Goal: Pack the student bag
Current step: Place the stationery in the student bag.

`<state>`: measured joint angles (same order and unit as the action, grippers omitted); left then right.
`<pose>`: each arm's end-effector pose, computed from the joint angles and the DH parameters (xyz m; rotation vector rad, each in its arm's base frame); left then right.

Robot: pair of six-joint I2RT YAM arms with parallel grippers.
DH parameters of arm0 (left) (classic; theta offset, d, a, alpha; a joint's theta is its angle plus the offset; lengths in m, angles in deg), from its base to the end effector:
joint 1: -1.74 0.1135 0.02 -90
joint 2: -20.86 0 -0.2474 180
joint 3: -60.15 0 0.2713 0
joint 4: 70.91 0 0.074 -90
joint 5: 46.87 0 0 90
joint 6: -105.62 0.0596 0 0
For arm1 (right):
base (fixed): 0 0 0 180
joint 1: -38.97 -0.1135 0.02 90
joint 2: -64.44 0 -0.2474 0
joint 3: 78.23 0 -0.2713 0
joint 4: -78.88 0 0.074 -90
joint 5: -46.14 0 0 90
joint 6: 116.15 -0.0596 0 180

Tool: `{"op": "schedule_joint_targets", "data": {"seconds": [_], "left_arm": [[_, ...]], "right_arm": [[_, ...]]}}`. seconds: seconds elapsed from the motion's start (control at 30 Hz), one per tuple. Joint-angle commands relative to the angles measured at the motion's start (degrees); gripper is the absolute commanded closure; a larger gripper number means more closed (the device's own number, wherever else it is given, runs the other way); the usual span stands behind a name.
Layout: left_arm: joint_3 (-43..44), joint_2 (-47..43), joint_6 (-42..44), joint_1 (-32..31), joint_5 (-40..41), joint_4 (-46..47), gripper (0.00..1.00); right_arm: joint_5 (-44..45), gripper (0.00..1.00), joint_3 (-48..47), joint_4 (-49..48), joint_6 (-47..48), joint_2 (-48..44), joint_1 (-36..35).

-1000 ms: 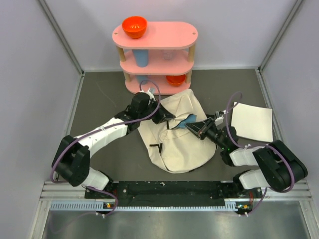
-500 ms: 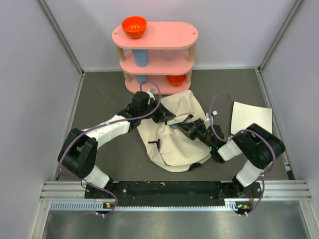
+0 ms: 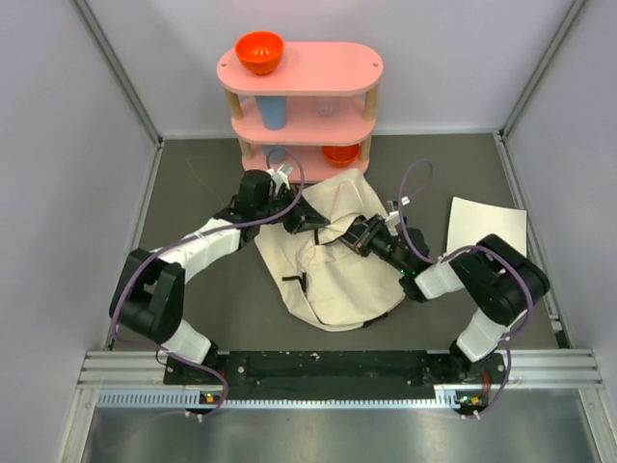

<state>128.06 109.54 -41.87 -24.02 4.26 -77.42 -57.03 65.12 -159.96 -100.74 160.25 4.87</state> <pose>0.3215 -0.1967 0.2094 -0.1515 2.3250 -1.5229 0.2542 0.1885 0.1260 0.4365 1.7911 1.6031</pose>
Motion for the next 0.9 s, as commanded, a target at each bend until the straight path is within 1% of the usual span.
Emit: {"op": "schedule_joint_targets", "data": {"seconds": [0.0, 0.07, 0.2, 0.23, 0.3, 0.4, 0.47, 0.5, 0.53, 0.57, 0.63, 0.67, 0.73, 0.77, 0.8, 0.87], "left_arm": [[3.0, -0.8, 5.9, -1.5, -14.3, 3.3, 1.00], [2.6, -0.8, 6.3, -1.5, -14.2, 4.0, 1.00], [2.3, -0.4, 4.3, -1.5, -14.9, 7.0, 1.00], [2.3, -0.3, 4.2, -1.5, -14.8, 7.2, 1.00], [2.3, -0.2, 4.2, -1.5, -14.7, 7.1, 1.00], [2.3, 0.2, 4.8, -1.5, -15.1, 6.1, 1.00], [2.3, 0.1, 6.6, -1.3, -13.6, 4.2, 1.00], [2.3, -0.2, 7.6, -1.2, -12.9, 1.6, 0.99], [2.2, -0.3, 8.4, -1.1, -10.7, 0.3, 0.95], [1.9, -0.8, 10.1, -0.7, -9.4, -0.9, 0.85], [1.4, -2.6, 13.1, -0.2, -6.2, -5.3, 0.73], [1.2, -3.4, 14.0, 0.7, -3.6, -6.0, 0.63], [0.3, -6.1, 16.1, 1.7, -1.1, -9.7, 0.55], [0.1, -7.1, 16.9, 2.7, 1.1, -10.6, 0.53], [-0.2, -8.9, 17.7, 3.2, 2.2, -11.5, 0.46], [0.0, -10.7, 20.1, 4.5, 4.6, -14.9, 0.43]], "right_arm": [[-1.7, 1.00, -5.8, -7.8, 2.8, 0.7, 0.2], [-1.3, 1.00, -7.3, -6.8, 2.8, 1.9, -0.2], [-1.3, 1.00, -8.8, -11.2, 1.4, 6.3, -1.4], [-1.9, 1.00, -9.4, -11.0, 1.4, 7.5, -1.9], [-2.8, 0.99, -11.7, -9.3, 1.9, 8.7, -2.4], [-2.9, 0.97, -12.3, -8.6, 2.9, 9.8, -3.1], [-2.4, 0.93, -12.1, -4.1, 3.9, 8.8, -2.9], [-2.4, 0.92, -12.0, -2.8, 4.4, 8.3, -3.0], [-2.0, 0.88, -11.8, -1.2, 5.0, 7.6, -3.0], [-1.5, 0.76, -11.0, 3.7, 6.1, 5.5, -3.0], [0.9, 0.65, -9.3, 8.3, 9.8, 2.4, -3.0], [1.7, 0.53, -8.2, 14.7, 11.3, -1.1, -2.6], [3.8, 0.45, -7.5, 21.1, 15.3, -4.5, -2.3], [4.4, 0.36, -6.8, 25.7, 16.6, -6.3, -2.3], [5.0, 0.34, -6.9, 28.6, 17.6, -9.4, -2.1], [6.7, 0.32, -6.7, 33.1, 20.7, -12.8, -2.0]]}}
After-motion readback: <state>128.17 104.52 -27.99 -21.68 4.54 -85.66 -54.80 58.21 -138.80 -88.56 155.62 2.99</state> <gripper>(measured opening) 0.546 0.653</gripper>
